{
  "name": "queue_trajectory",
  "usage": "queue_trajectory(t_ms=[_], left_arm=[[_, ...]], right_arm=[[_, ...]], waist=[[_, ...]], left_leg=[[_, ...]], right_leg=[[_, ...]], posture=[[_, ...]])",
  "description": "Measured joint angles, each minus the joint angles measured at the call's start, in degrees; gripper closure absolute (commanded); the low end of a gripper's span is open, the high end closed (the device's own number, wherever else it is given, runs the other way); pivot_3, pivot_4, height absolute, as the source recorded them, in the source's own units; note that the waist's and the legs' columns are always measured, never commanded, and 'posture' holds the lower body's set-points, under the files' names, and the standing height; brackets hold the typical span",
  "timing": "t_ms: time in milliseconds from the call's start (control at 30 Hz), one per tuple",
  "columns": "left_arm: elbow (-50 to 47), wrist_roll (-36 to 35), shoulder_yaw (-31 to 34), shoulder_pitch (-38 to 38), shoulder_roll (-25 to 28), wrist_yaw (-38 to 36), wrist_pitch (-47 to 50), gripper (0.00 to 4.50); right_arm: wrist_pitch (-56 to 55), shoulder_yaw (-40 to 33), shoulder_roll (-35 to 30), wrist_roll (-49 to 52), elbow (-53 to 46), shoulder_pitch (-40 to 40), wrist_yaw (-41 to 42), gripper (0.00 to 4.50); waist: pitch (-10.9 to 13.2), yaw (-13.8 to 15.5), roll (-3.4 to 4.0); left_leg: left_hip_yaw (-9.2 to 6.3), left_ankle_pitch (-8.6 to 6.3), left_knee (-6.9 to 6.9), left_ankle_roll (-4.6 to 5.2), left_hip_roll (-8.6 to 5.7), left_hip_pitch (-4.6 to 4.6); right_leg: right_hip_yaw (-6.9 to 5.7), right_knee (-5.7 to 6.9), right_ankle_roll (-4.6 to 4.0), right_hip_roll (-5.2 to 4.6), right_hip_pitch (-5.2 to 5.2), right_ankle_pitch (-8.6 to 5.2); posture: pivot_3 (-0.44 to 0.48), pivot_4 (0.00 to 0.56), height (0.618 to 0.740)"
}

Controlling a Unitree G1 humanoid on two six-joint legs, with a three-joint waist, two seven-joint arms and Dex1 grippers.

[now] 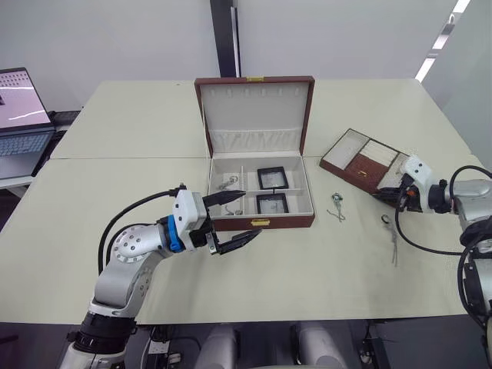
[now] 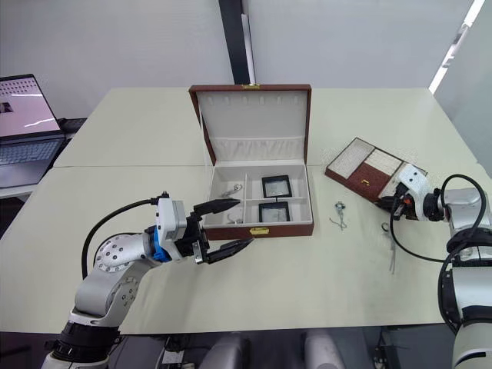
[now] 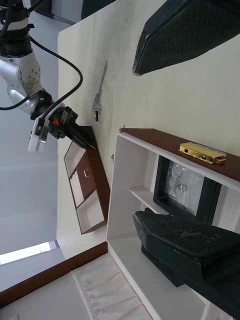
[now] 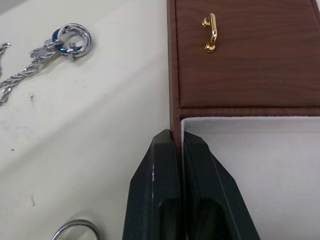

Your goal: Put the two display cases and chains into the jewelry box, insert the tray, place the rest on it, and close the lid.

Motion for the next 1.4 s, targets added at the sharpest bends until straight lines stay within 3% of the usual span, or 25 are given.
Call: queue_trajectory(t_ms=[300, 467, 933, 1100, 1233, 1400], left_arm=[[0.5, 0.0, -0.1, -0.1, -1.1, 0.1, 0.0, 0.00], [0.5, 0.4, -0.2, -0.4, -1.6, 0.3, 0.0, 0.00], [-2.1, 0.8, 0.8, 4.9, -2.6, 6.3, 0.3, 0.00], [-5.7, 0.4, 2.9, 9.6, -2.3, 9.1, 1.4, 0.00], [-7.8, 0.3, 5.0, 13.5, -2.1, 11.4, 1.8, 0.00], [-12.0, 0.4, 7.3, 18.0, -2.8, 15.9, 2.4, 0.00]], right_arm=[[1.2, -0.8, -0.1, 0.1, -0.2, 0.0, 0.6, 4.47], [3.8, -2.2, -3.0, 0.9, -5.9, 2.5, 3.0, 4.47], [28.3, -14.2, -14.8, 17.0, -62.1, 36.1, 7.3, 4.47], [36.1, -16.1, -16.0, 22.6, -76.9, 39.4, 6.0, 4.47], [38.8, -15.8, -16.8, 25.1, -81.9, 39.3, 5.8, 4.47], [39.6, -9.3, -16.6, 25.0, -83.6, 33.1, 5.5, 4.47]], waist=[[0.0, 0.0, 0.00], [0.1, 0.1, 0.09], [0.0, 0.1, 0.23], [0.0, 0.3, 0.22], [0.0, 0.4, 0.20], [0.0, 0.2, 0.18]], left_leg=[[0.00, 0.00, -0.01, 0.00, -0.01, -0.01], [-0.01, 0.00, -0.01, 0.00, -0.01, -0.04], [-0.03, -0.01, 0.00, 0.02, 0.02, -0.02], [-0.06, -0.02, -0.01, 0.02, 0.01, -0.03], [-0.06, -0.02, 0.00, 0.03, 0.00, -0.03], [-0.05, -0.02, -0.01, 0.03, 0.03, 0.00]], right_leg=[[-0.01, 0.00, 0.00, 0.00, -0.01, 0.00], [-0.01, -0.01, 0.00, -0.01, -0.03, 0.00], [0.00, 0.02, 0.01, 0.00, 0.00, 0.00], [-0.03, -0.01, 0.01, 0.00, 0.02, 0.00], [-0.04, -0.03, 0.01, -0.01, 0.03, 0.00], [-0.04, -0.03, 0.01, 0.00, 0.03, 0.00]], posture=[[0.000, 0.150, 0.740], [0.000, 0.150, 0.740], [0.000, 0.150, 0.740], [0.000, 0.150, 0.740], [0.000, 0.150, 0.740], [0.000, 0.150, 0.740]])
